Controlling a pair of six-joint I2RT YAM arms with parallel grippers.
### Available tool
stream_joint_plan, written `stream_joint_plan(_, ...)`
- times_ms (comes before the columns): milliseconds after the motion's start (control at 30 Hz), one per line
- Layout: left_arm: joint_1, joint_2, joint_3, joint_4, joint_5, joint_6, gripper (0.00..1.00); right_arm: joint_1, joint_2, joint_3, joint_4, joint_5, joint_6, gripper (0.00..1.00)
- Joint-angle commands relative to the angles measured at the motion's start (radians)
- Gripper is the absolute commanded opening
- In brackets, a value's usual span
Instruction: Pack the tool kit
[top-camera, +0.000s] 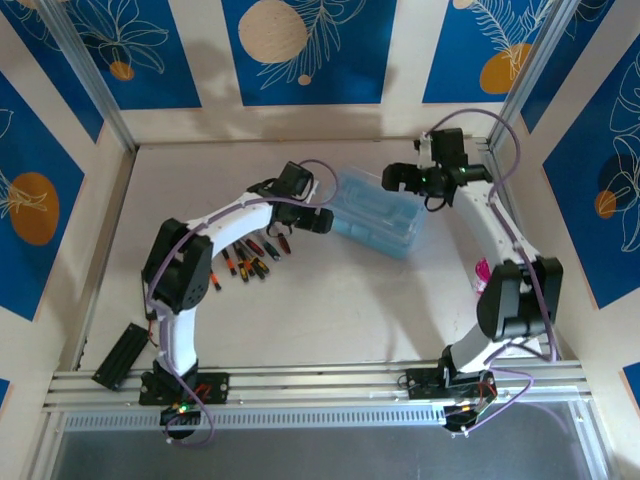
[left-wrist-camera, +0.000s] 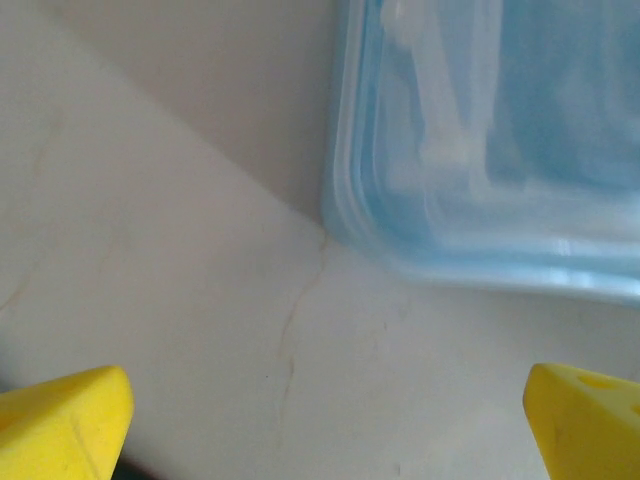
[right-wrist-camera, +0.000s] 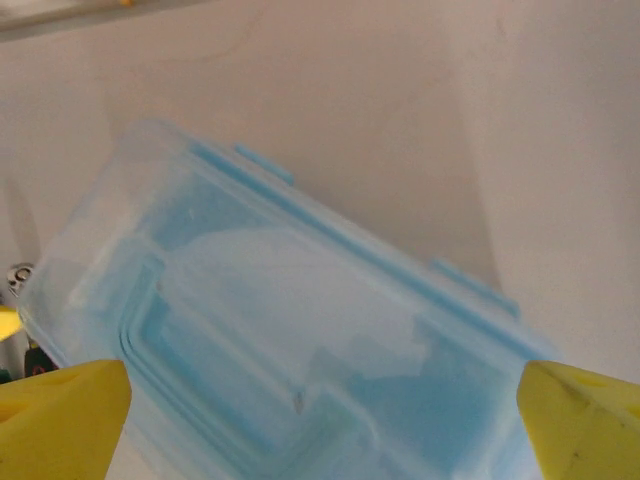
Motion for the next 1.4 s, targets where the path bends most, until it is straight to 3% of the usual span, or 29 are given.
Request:
stream_joint_plan(0, -0.002, 0.065, 0.102, -0.056, 0.007, -0.011, 1.00, -0.008, 0.110, 0.102, -0.013, -0.140, -0.118, 0.99)
stream_joint_plan(233, 0.008, 0.171, 0.256, -0.117, 0.016, 0.011, 1.00, -0.030, 0.224, 0.112, 0.037, -0.209, -0.142, 0.99)
stream_joint_plan(467, 0.023, 0.251, 0.405, -0.160, 0.044, 0.022, 1.00, -0.005, 0.108, -0.119, 0.086, -0.255, -0.084, 0.99)
stream_joint_plan(633, 0.027, 0.304, 0.524, -0.189, 0.071, 0.035, 1.00, 0.091, -0.037, -0.312, 0.109, -0.169, 0.042, 0.99)
stream_joint_plan(767, 0.026, 0.314, 0.566, -0.190, 0.093, 0.037, 1.00, 0.137, -0.088, -0.369, 0.090, -0.070, 0.143, 0.99)
stream_joint_plan(967, 0.040, 0.274, 0.542, -0.249, 0.047, 0.069, 1.00, 0.110, -0.033, -0.254, -0.017, -0.006, 0.150, 0.99)
stream_joint_plan(1067, 0.066, 0.199, 0.445, -0.227, 0.048, 0.065, 1.00, 0.101, 0.013, -0.166, -0.060, -0.011, 0.123, 0.99)
stream_joint_plan(1200, 0.119, 0.080, 0.303, -0.158, 0.165, 0.047, 1.00, 0.096, 0.085, -0.068, -0.097, -0.041, 0.087, 0.99)
stream_joint_plan(1367, 0.153, 0.019, 0.246, -0.200, 0.337, 0.054, 1.00, 0.096, 0.163, 0.012, -0.162, -0.049, 0.049, 0.97)
